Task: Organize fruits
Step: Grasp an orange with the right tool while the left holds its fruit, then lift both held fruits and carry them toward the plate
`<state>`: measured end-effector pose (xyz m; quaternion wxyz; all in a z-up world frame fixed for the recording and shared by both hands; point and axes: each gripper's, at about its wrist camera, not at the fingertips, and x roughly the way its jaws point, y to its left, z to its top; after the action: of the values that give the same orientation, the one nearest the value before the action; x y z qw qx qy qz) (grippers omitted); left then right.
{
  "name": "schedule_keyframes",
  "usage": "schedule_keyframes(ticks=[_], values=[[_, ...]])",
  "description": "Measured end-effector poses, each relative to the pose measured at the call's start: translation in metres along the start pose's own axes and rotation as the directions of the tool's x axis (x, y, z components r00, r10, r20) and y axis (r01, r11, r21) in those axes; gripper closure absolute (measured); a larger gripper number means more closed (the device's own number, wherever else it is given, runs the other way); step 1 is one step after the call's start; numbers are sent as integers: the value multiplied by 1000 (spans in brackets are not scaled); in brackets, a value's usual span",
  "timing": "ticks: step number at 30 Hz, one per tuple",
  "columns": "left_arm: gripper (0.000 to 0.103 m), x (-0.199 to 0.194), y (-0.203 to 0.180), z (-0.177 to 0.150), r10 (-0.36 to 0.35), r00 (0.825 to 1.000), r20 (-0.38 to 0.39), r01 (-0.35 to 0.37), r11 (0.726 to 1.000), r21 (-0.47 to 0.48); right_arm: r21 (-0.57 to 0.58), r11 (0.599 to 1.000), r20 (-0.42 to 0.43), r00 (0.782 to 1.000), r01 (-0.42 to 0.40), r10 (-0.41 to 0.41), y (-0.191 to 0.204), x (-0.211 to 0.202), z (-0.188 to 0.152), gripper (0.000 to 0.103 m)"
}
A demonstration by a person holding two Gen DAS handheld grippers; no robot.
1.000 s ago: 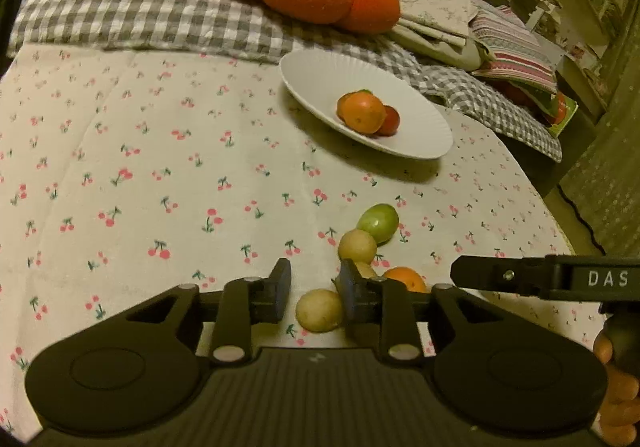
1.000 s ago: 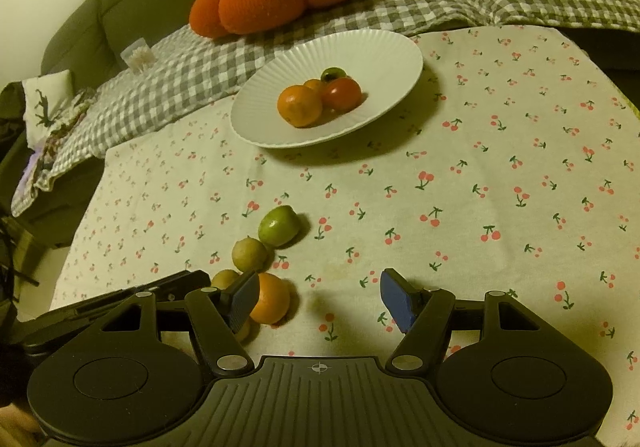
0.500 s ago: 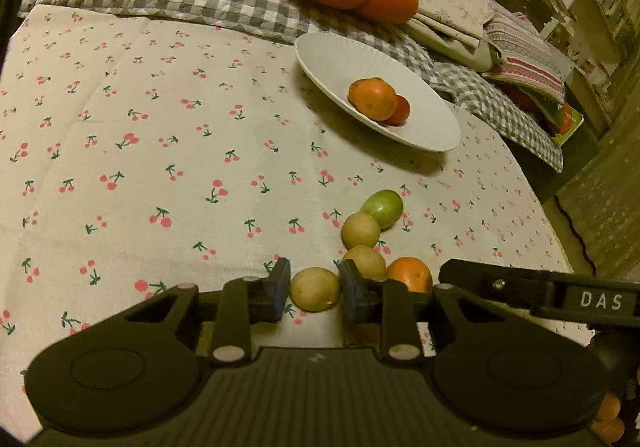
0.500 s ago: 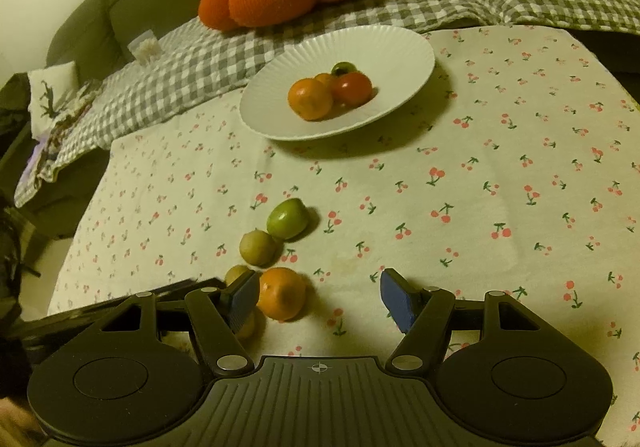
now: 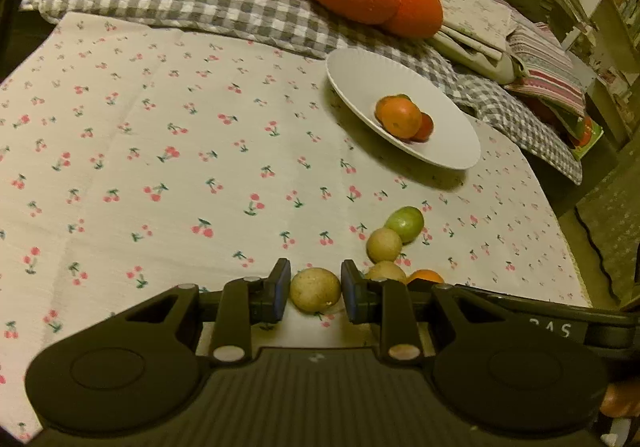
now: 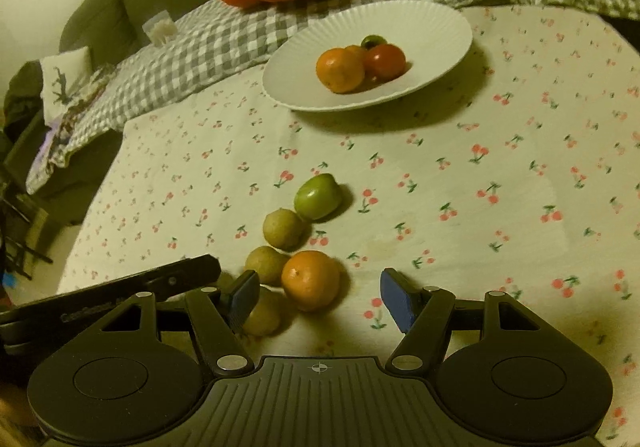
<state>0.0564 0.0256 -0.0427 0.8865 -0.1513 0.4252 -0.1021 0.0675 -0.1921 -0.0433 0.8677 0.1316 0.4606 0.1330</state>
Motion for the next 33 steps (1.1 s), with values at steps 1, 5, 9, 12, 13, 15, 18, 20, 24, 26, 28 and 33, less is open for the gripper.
schedule_keyframes(ticks=[1, 5, 9, 12, 13, 15, 18, 20, 24, 26, 28, 33], values=[[78, -1, 0, 1, 6, 1000, 3, -6, 1000, 1, 5, 1000, 2, 1000, -5, 5, 1, 2, 0, 35], [78, -4, 1, 3, 31, 999, 16, -31, 999, 9, 3, 1000, 15, 1000, -20, 20, 5, 4, -1, 37], [78, -6, 3, 5, 37, 999, 21, -37, 999, 3, -26, 999, 20, 999, -28, 29, 14, 10, -2, 46], [78, -7, 3, 6, 39, 999, 24, -39, 999, 3, -47, 999, 27, 999, -20, 22, 19, 14, -3, 54], [78, -7, 2, 6, 40, 999, 25, -40, 999, 4, -51, 999, 30, 999, -16, 18, 21, 14, -3, 54], [78, -7, 2, 6, 41, 999, 28, -41, 999, 6, -68, 998, 38, 999, -7, 10, 24, 15, -3, 55], [78, -7, 2, 5, 42, 999, 28, -42, 999, 8, -71, 997, 45, 999, 4, -1, 24, 12, -3, 72], [78, -6, 2, 5, 45, 999, 26, -45, 999, 7, -55, 998, 39, 999, -6, 8, 22, 11, -1, 72], [78, -6, 2, 6, 49, 998, 27, -49, 999, 5, -76, 997, 26, 1000, 8, -6, 23, 17, -5, 72], [78, -7, 3, 6, 47, 999, 28, -47, 999, -1, -101, 995, 32, 999, 19, -16, 27, 16, -5, 72], [78, -8, 4, 7, 43, 999, 33, -43, 999, -4, -104, 994, 32, 999, 17, -14, 27, 16, -6, 72], [78, -9, 5, 9, 42, 999, 34, -41, 999, -14, -92, 996, 40, 999, 6, -2, 25, 12, -4, 72]])
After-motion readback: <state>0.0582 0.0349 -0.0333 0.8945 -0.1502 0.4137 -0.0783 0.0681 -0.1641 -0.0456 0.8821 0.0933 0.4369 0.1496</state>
